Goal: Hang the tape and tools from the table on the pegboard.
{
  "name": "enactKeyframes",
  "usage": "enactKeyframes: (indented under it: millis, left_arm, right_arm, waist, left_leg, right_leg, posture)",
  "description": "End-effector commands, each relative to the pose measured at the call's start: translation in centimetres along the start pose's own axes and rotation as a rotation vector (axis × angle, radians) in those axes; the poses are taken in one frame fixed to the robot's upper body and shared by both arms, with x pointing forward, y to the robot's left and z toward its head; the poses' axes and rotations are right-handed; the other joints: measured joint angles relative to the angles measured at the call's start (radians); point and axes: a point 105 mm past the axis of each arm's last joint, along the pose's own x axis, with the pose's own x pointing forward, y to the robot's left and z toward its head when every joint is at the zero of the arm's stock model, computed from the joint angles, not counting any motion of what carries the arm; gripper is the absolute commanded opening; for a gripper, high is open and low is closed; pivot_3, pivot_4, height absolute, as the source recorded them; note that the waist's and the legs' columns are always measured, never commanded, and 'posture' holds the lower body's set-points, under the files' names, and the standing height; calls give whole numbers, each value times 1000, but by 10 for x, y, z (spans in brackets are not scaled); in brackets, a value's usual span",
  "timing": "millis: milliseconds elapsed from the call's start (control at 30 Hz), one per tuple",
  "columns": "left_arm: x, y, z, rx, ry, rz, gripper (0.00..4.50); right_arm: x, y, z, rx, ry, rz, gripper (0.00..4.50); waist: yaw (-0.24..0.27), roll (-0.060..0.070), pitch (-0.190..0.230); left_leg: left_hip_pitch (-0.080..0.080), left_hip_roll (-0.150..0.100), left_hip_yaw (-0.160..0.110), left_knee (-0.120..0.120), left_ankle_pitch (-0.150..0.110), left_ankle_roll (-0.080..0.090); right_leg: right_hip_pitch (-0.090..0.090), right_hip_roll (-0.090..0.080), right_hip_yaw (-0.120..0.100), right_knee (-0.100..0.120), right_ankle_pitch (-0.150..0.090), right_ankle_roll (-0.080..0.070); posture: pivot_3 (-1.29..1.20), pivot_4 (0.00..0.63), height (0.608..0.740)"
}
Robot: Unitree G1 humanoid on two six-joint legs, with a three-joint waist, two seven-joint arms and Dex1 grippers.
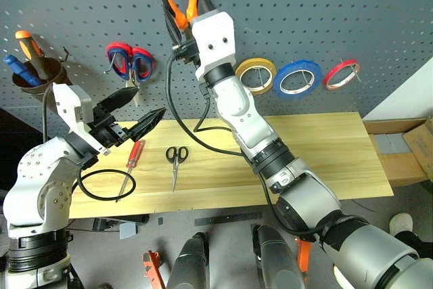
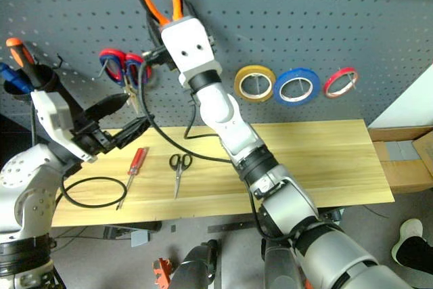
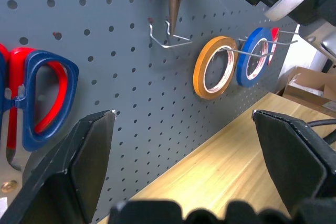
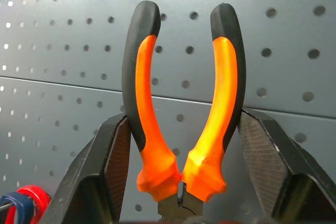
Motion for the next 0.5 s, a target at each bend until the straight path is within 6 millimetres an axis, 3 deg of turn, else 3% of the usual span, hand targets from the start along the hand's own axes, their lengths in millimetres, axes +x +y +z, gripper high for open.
enactKeyframes:
  millis: [33,267,500]
  left_arm:
    - [3,-2,11,50,-38,-6,4500]
    - [4,-3,10,57,-38,-4,4500]
    - [4,-1,12,60,-44,4,4500]
  right_arm:
    - [-8,43,2,144,-1,-2,2605]
    - [-1,27,-8,96,23,-62,2604]
    - [4,19,-3,159,9,-105,2604]
  waist:
    - [1,-1,-1]
    - [18,-1,-20]
    - [35,-1,-21]
  left_leg:
    - [0,0,0,0,0,0]
    - [1,0,0,0,1,-1]
    - [13,1,-2,-1,0,0]
  right_leg:
    - [0,0,0,0,0,0]
    - [1,0,0,0,0,-1]
    - [13,3,-1,0,2,-2]
  posture:
    - [102,215,740]
    - [110,215,740]
    - [113,210,740]
